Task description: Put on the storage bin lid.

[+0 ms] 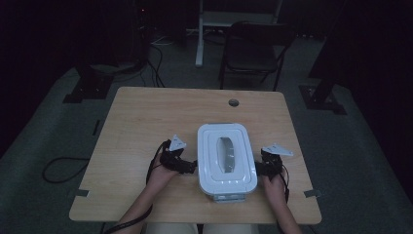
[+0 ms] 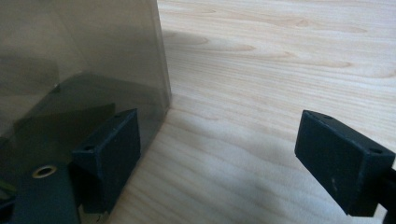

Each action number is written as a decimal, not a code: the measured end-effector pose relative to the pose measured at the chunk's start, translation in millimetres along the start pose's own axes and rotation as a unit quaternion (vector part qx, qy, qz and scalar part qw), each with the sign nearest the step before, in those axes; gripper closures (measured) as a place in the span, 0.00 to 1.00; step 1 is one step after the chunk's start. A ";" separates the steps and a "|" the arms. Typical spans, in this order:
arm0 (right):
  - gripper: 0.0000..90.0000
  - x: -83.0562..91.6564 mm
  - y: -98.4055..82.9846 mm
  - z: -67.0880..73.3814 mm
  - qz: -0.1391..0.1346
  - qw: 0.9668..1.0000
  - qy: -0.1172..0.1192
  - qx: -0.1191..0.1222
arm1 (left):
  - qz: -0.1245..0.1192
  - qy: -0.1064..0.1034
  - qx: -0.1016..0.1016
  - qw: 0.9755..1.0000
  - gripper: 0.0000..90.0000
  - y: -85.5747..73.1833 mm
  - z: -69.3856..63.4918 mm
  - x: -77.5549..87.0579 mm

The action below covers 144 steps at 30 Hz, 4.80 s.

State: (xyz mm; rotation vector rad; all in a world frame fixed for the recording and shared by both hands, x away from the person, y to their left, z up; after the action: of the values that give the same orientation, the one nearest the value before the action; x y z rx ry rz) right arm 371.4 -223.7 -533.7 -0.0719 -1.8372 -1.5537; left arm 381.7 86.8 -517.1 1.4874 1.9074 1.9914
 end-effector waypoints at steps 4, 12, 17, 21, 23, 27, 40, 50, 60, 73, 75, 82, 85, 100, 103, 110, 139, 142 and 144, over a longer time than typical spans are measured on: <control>0.17 3.2 -3.4 9.0 -0.005 1.000 -0.017 0.004 | 0.002 0.007 -0.004 1.000 0.02 1.1 3.2 3.2; 0.14 -1.0 -2.2 6.5 0.012 1.000 -0.014 0.017 | -0.017 0.000 0.003 1.000 0.02 1.3 10.7 4.8; 0.14 -2.0 -2.0 4.3 0.014 1.000 -0.018 0.017 | -0.021 0.002 -0.003 1.000 0.02 1.1 12.2 6.0; 0.14 -0.2 -1.1 2.6 0.008 1.000 -0.021 0.014 | -0.029 0.006 0.001 1.000 0.02 1.7 13.2 7.3; 0.14 0.6 -1.0 2.0 0.007 1.000 -0.023 0.014 | -0.031 0.011 -0.002 0.999 0.02 1.5 13.8 7.9; 0.14 2.3 -1.3 -0.7 0.008 1.000 -0.025 0.013 | -0.032 0.012 0.000 0.999 0.02 -0.2 16.2 9.6; 0.14 13.7 -6.7 -12.3 0.006 0.999 -0.038 -0.003 | -0.029 0.029 0.020 0.999 0.02 -7.4 34.8 21.1; 0.14 25.0 -14.9 -22.7 0.007 0.999 -0.051 -0.015 | -0.028 0.049 0.045 0.997 0.02 -18.7 57.0 36.3; 0.14 37.7 -31.1 -34.0 0.016 0.997 -0.062 -0.034 | -0.027 0.071 0.061 0.995 0.02 -30.2 75.6 55.5; 0.14 57.1 -50.2 -52.0 0.028 0.994 -0.091 -0.053 | -0.023 0.102 0.089 0.991 0.02 -47.3 99.2 79.2; 0.14 59.4 -53.1 -55.1 0.030 0.993 -0.094 -0.059 | -0.022 0.109 0.095 0.989 0.02 -49.7 102.9 83.2; 0.14 65.2 -61.0 -59.4 0.040 0.992 -0.100 -0.063 | -0.022 0.130 0.110 0.985 0.02 -57.6 114.7 95.5; 0.14 67.6 -64.2 -61.2 0.044 0.991 -0.103 -0.068 | -0.025 0.139 0.122 0.982 0.02 -61.6 122.2 105.2; 0.14 62.7 -66.4 -60.3 0.082 0.989 -0.099 -0.065 | -0.017 0.185 0.173 0.967 0.02 -89.3 140.9 139.0; 0.14 61.5 -66.2 -59.0 0.089 0.989 -0.103 -0.056 | -0.016 0.203 0.184 0.961 0.02 -95.8 144.9 145.7; 0.14 59.0 -65.7 -55.9 0.101 0.988 -0.112 -0.035 | -0.011 0.223 0.204 0.953 0.02 -108.2 149.0 152.9; 0.14 58.9 -65.7 -55.5 0.100 0.988 -0.110 -0.033 | 0.023 0.292 0.207 0.933 0.02 -120.7 145.5 143.6; 0.14 58.9 -65.7 -55.5 0.100 0.988 -0.110 -0.033 | 0.023 0.292 0.207 0.933 0.02 -120.7 145.5 143.6; 0.14 58.9 -65.7 -55.5 0.100 0.988 -0.110 -0.033 | 0.023 0.293 0.207 0.933 0.02 -120.8 145.5 143.6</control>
State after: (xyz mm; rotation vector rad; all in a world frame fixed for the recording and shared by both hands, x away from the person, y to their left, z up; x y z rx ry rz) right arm 323.3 -313.5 -555.8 -0.4620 -1.8794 -1.5121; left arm 322.3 313.9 -553.0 1.0565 2.6822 2.3565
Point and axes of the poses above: each handheld gripper's, and its own axes: x roughly backward along the jaws, y roughly out of its top, z roughly to its left, the point moved 4 cm from there along -x, roughly forward along the jaws, and after that the axes turned 9 degrees about x, right-handed, at the moved point
